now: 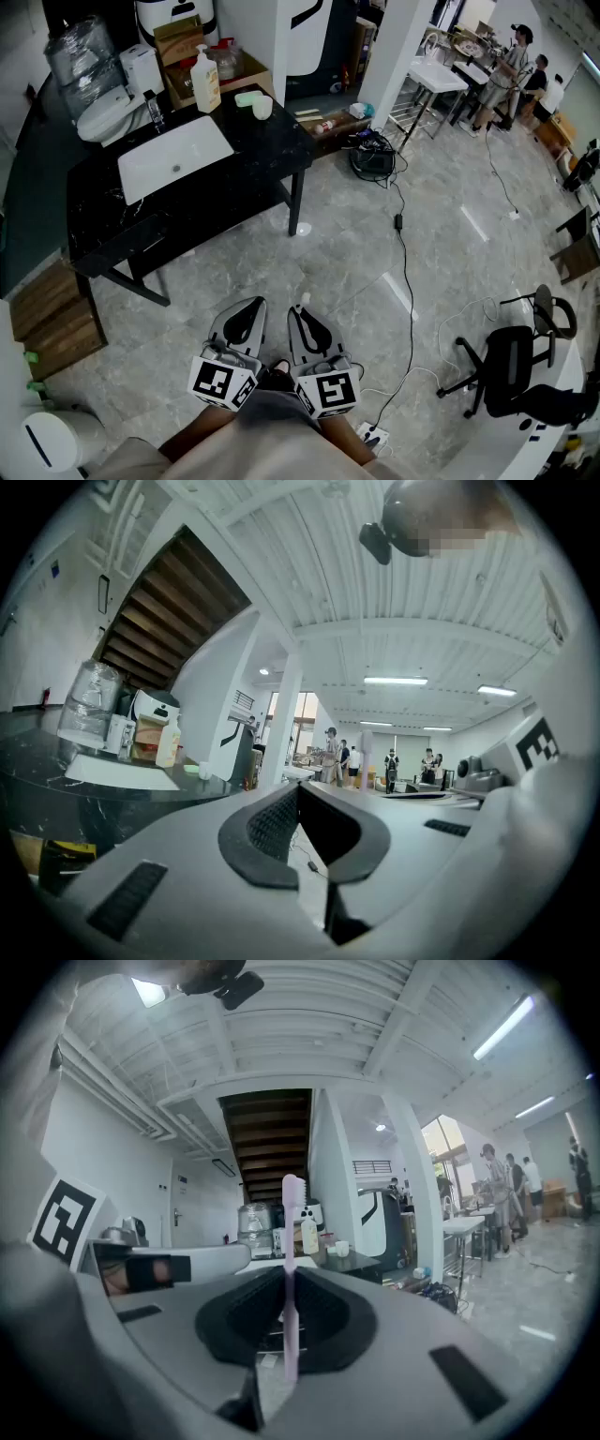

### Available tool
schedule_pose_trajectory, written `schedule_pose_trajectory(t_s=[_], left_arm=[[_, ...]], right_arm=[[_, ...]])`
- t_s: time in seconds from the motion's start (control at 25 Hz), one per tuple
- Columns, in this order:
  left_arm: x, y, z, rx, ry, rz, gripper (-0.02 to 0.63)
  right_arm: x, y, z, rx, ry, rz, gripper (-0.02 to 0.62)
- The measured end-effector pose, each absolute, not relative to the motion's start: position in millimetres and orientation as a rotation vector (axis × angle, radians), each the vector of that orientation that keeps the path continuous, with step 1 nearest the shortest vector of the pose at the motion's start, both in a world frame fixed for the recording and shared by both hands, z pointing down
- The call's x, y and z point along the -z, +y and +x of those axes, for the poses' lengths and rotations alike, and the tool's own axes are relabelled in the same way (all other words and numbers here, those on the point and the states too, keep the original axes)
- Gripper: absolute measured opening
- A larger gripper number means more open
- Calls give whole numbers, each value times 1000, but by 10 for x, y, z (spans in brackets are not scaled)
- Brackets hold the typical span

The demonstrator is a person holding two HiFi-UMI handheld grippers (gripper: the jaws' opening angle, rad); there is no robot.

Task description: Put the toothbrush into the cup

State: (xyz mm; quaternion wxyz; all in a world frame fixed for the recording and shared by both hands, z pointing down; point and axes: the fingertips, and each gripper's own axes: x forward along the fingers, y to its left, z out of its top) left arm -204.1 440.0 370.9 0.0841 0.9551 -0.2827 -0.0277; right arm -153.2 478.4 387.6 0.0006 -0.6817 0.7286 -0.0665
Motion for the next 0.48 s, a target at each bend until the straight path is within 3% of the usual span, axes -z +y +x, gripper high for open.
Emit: schedule_pose_trajectory(t_s=[0.48], left_arm=[[-3693, 4526, -2102, 21, -906, 2842, 11]], right_arm=[[-3862, 4877, -1511, 267, 2286, -2067, 41]])
